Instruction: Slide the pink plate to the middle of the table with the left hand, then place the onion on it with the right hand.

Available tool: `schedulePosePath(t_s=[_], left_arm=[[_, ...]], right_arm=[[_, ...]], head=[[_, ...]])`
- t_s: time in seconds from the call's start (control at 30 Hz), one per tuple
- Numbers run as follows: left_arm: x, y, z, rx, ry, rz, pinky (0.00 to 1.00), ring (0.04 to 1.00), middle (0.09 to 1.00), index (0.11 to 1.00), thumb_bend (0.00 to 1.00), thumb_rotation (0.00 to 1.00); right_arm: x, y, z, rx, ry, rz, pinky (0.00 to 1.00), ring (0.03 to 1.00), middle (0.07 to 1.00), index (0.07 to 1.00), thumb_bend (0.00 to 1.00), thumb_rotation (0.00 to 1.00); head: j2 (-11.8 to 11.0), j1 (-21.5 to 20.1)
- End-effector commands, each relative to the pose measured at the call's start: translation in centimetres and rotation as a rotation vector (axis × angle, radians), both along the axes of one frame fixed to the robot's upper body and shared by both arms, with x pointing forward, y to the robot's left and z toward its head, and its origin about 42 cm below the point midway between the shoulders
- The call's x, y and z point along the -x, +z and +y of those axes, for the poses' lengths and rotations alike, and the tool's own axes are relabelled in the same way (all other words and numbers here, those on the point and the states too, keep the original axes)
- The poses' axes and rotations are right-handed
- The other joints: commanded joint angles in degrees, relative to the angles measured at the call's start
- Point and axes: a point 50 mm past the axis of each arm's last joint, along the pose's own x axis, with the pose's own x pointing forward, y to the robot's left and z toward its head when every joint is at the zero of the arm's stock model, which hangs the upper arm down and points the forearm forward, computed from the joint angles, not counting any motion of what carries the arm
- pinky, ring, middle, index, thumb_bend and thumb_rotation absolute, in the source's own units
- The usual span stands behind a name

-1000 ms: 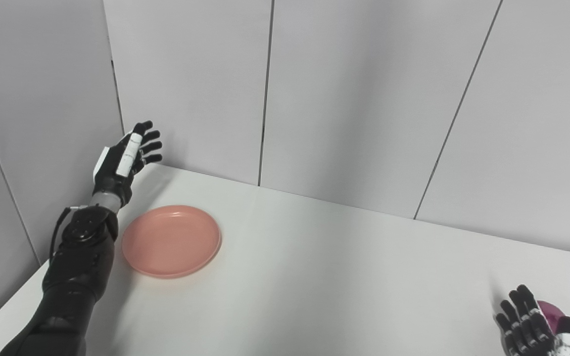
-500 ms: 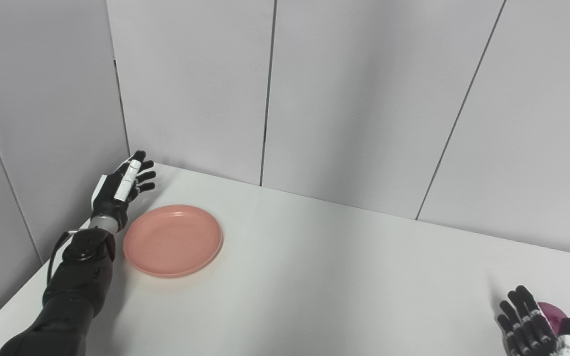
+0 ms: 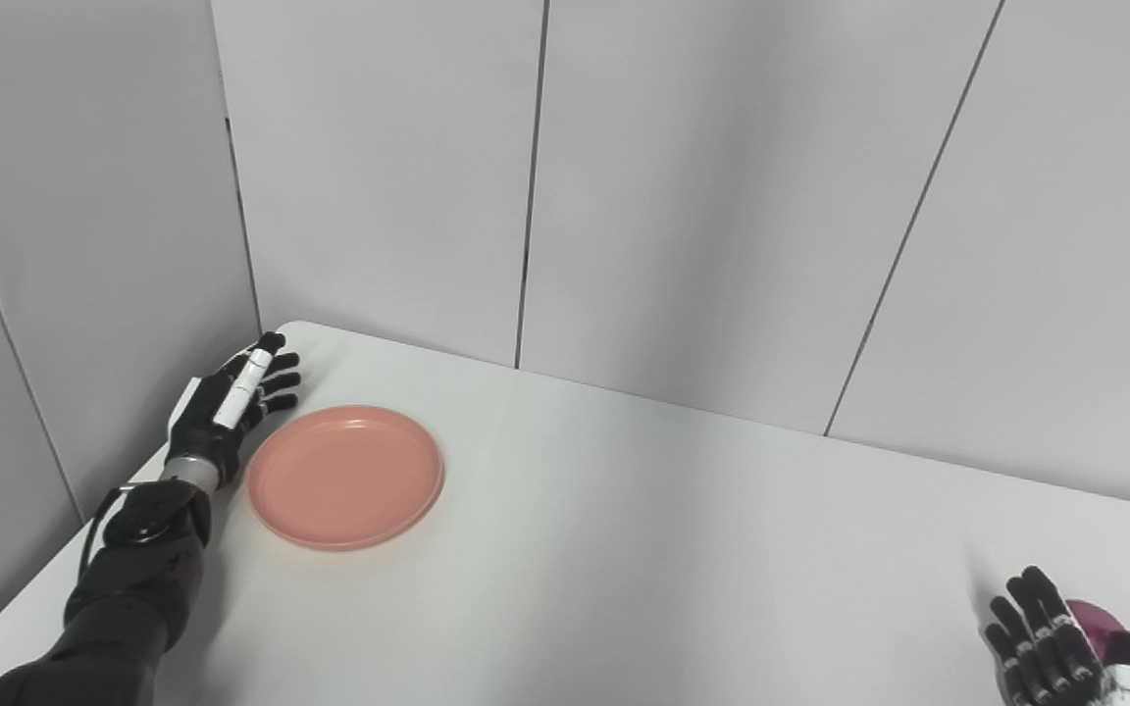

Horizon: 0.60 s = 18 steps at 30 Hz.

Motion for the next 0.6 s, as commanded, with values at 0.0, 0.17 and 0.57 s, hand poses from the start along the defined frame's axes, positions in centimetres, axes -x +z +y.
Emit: schedulePosePath(t_s=[0.0, 0.17, 0.57], left_arm=[[-0.4, 2.3, 1.4, -0.063, 0.0, -0.066, 0.72, 0.789, 0.814, 0.845, 0.98, 0.78], [0.1, 1.9, 1.5, -0.09, -0.015, -0.057, 0.7, 0.776, 0.803, 0.817, 0.95, 0.8], [1.1, 1.2, 0.6, -0.056, -0.071, -0.073, 0.65, 0.757, 0.789, 0.798, 0.96, 0.78]], right_arm=[[4.6, -5.9, 0.6, -0.076, -0.034, 0.203, 0.96, 0.954, 0.946, 0.936, 0.91, 0.95], [4.8, -5.8, 0.6, -0.077, -0.03, 0.202, 0.99, 0.972, 0.961, 0.953, 0.92, 0.95], [4.8, -5.5, 0.7, -0.08, -0.026, 0.198, 0.98, 0.961, 0.957, 0.943, 0.92, 0.93]], head=[[0.1, -0.1], [0.4, 0.0], [0.9, -0.3]])
